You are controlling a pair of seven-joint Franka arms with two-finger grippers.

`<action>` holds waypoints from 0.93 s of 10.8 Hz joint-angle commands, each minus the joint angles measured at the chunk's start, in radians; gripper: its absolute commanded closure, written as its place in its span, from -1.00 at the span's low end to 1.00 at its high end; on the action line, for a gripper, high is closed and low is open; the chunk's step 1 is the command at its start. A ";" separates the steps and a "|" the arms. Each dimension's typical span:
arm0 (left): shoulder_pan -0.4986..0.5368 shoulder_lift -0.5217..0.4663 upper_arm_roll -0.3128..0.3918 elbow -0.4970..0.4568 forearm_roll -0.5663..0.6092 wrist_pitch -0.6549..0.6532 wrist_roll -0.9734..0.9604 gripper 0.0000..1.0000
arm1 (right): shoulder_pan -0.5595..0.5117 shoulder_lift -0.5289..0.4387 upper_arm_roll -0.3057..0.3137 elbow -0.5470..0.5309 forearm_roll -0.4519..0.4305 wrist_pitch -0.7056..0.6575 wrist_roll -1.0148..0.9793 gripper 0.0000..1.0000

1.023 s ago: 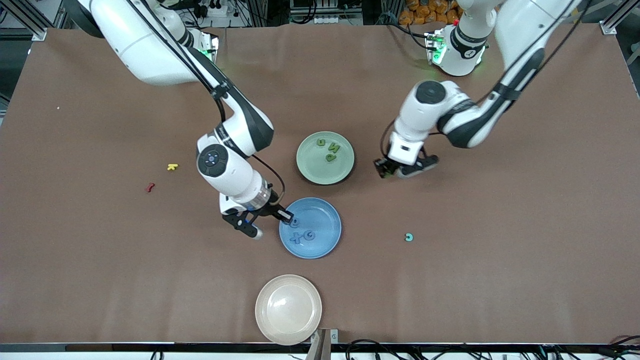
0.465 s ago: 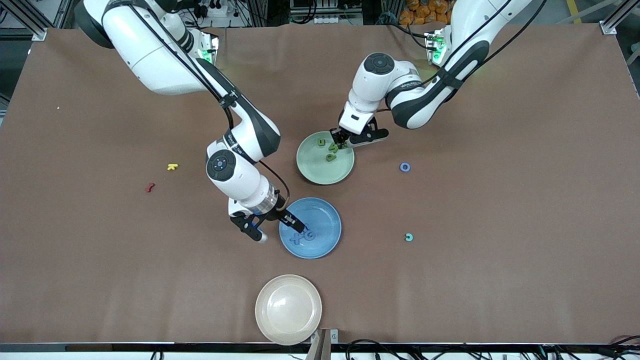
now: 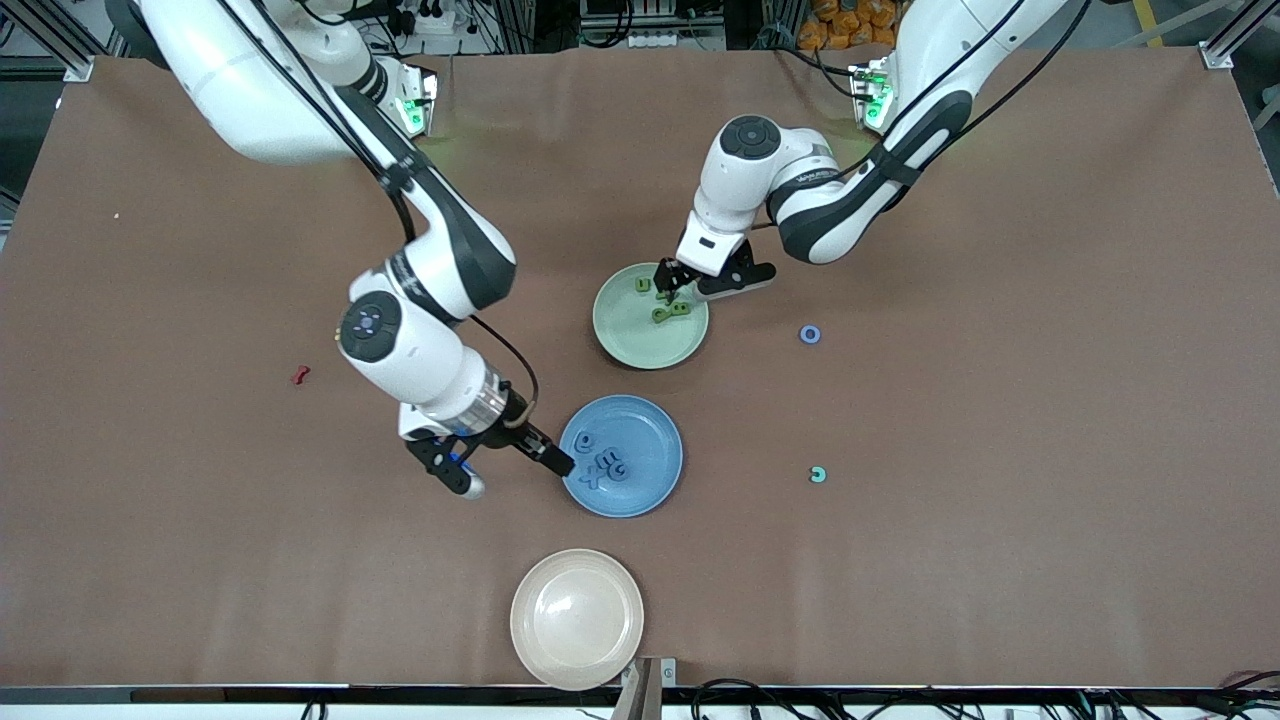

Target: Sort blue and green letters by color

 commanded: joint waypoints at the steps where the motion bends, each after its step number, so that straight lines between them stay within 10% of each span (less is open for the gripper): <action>1: 0.017 0.004 0.068 0.090 0.029 -0.145 0.109 -1.00 | -0.074 -0.175 0.021 -0.039 0.016 -0.241 -0.152 -1.00; 6: 0.171 0.016 0.095 0.103 0.019 -0.159 0.336 -1.00 | -0.217 -0.436 0.009 -0.039 0.019 -0.596 -0.508 -1.00; 10: 0.213 0.042 0.093 0.088 0.017 -0.181 0.358 -1.00 | -0.226 -0.539 -0.187 -0.021 0.074 -0.717 -0.838 -1.00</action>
